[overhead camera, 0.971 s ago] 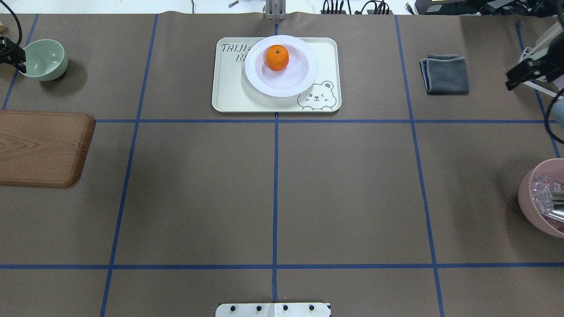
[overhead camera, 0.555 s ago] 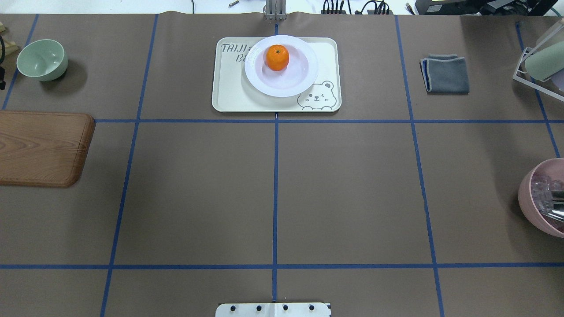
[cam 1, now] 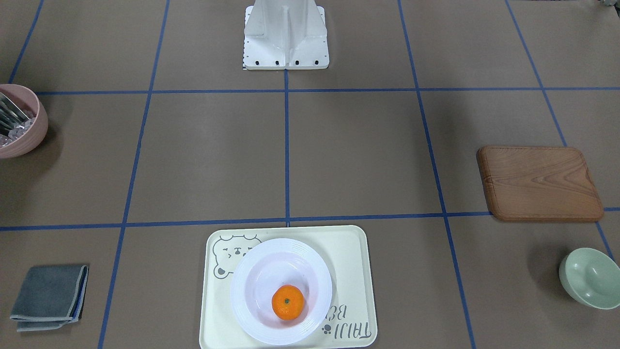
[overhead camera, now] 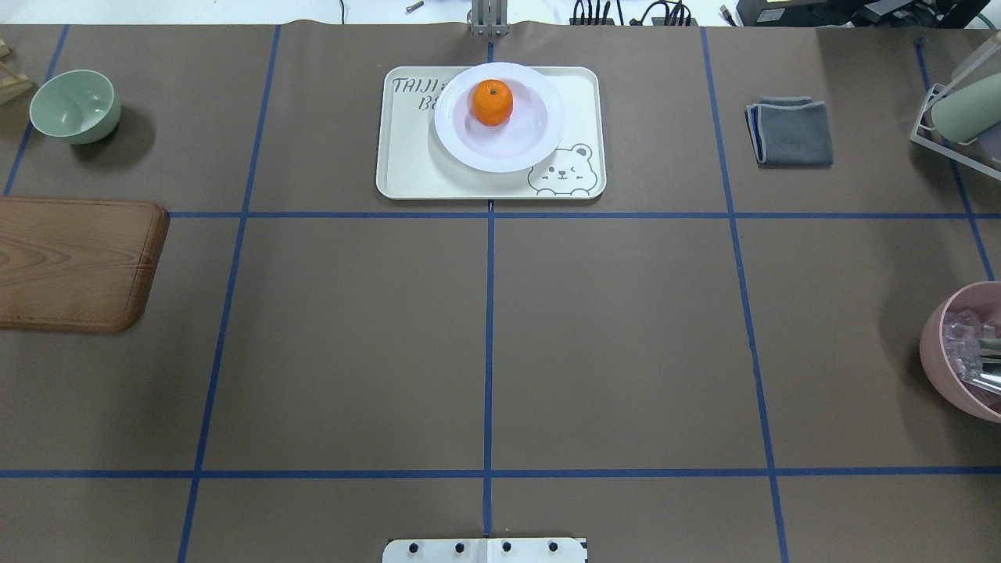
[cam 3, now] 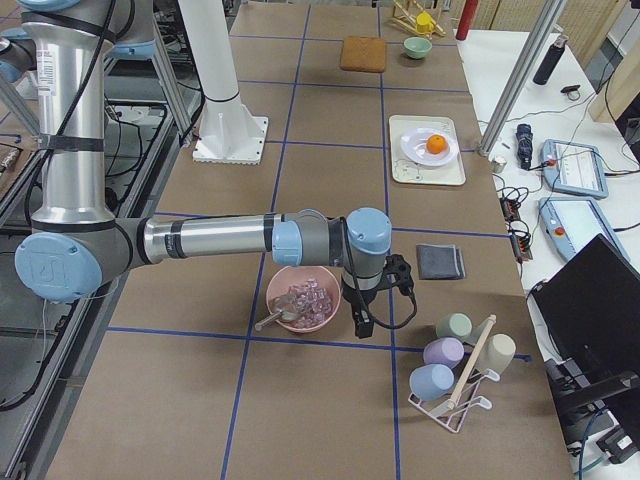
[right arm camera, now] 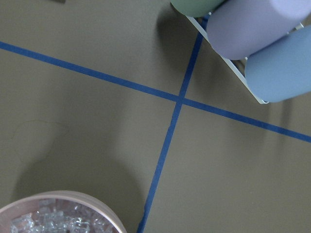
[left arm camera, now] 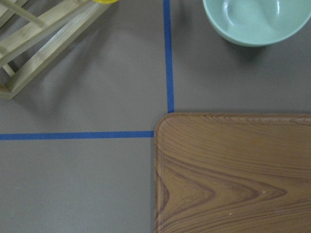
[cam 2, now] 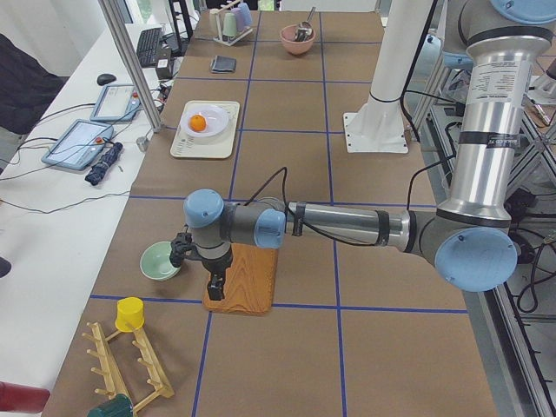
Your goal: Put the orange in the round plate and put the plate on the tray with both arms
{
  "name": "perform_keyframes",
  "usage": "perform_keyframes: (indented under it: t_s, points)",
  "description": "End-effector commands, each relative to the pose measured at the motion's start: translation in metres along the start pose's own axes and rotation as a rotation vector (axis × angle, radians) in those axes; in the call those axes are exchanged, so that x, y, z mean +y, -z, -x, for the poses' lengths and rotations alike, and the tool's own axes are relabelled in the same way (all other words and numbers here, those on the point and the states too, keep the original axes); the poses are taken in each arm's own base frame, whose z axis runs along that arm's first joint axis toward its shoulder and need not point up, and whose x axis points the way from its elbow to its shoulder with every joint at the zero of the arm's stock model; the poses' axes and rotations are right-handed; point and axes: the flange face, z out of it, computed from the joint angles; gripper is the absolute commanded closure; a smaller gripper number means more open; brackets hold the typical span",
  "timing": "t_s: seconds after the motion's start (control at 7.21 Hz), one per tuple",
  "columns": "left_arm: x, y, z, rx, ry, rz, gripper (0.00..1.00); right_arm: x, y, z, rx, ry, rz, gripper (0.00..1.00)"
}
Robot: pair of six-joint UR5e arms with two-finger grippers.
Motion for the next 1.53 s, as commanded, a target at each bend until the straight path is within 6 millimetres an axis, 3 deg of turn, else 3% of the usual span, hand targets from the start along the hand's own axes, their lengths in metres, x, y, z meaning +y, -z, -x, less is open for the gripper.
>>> perform_keyframes:
  t_s: [0.0, 0.28, 1.39]
  points:
    - [0.027, -0.005, 0.023, 0.073, 0.036, 0.016, 0.01, 0.015, -0.007, -0.016, -0.042, -0.053, 0.007, 0.00]
    - [0.029, 0.005, 0.035, 0.073, 0.061, -0.005, 0.01, 0.016, -0.009, -0.023, -0.051, -0.074, 0.009, 0.00]
    - [0.034, 0.001, 0.039, 0.073, 0.078, 0.003, 0.01, 0.018, -0.007, -0.025, -0.070, -0.090, 0.002, 0.00]
